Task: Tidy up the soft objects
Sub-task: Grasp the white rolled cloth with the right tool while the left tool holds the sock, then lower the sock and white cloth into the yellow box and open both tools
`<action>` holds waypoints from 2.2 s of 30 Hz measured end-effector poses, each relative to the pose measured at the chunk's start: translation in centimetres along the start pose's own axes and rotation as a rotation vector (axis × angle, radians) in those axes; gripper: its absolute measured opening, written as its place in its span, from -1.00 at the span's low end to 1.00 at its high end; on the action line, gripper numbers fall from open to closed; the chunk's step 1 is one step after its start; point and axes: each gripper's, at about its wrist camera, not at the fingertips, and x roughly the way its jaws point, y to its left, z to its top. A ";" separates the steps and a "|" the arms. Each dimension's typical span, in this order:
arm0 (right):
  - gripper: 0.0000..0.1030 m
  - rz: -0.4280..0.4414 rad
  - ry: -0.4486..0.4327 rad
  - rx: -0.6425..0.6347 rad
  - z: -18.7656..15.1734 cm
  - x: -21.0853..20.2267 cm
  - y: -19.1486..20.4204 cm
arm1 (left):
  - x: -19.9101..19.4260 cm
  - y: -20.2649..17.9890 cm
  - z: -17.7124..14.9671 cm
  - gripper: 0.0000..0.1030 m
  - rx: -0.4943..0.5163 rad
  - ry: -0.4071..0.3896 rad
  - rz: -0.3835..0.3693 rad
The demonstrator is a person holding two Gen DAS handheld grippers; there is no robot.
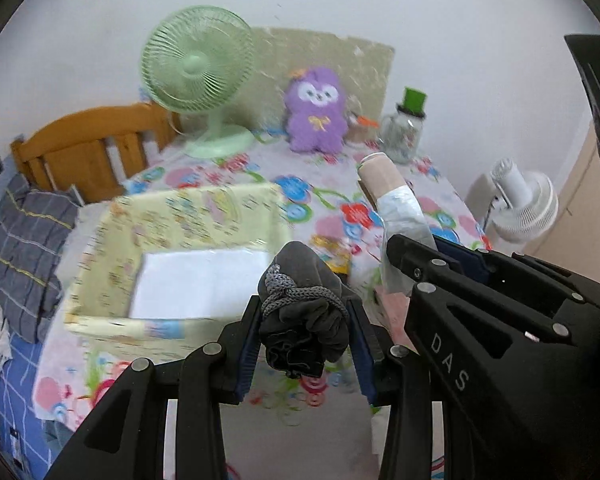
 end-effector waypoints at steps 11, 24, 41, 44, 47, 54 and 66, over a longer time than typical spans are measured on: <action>-0.66 0.095 -0.024 -0.082 2.5 0.4 6.7 | -2.2 5.8 1.0 -0.18 -0.060 -0.069 0.101; -0.66 0.140 0.033 -0.130 3.9 5.3 11.2 | 0.5 10.9 1.5 -0.18 -0.104 -0.043 0.158; -0.66 0.139 0.153 -0.133 3.3 11.3 12.1 | 5.1 13.0 1.2 -0.18 -0.133 0.073 0.152; -0.66 0.135 0.173 -0.134 3.1 12.2 12.1 | 5.7 13.2 1.1 -0.17 -0.132 0.091 0.159; -0.66 0.135 0.178 -0.131 3.1 12.7 12.0 | 6.0 13.0 1.2 -0.17 -0.118 0.096 0.178; -0.66 0.133 0.201 -0.122 3.1 13.1 11.5 | 6.5 12.7 1.4 -0.16 -0.104 0.121 0.193; 0.66 0.102 0.165 -0.120 3.3 12.5 11.2 | 6.7 12.4 1.6 0.54 -0.091 0.143 0.182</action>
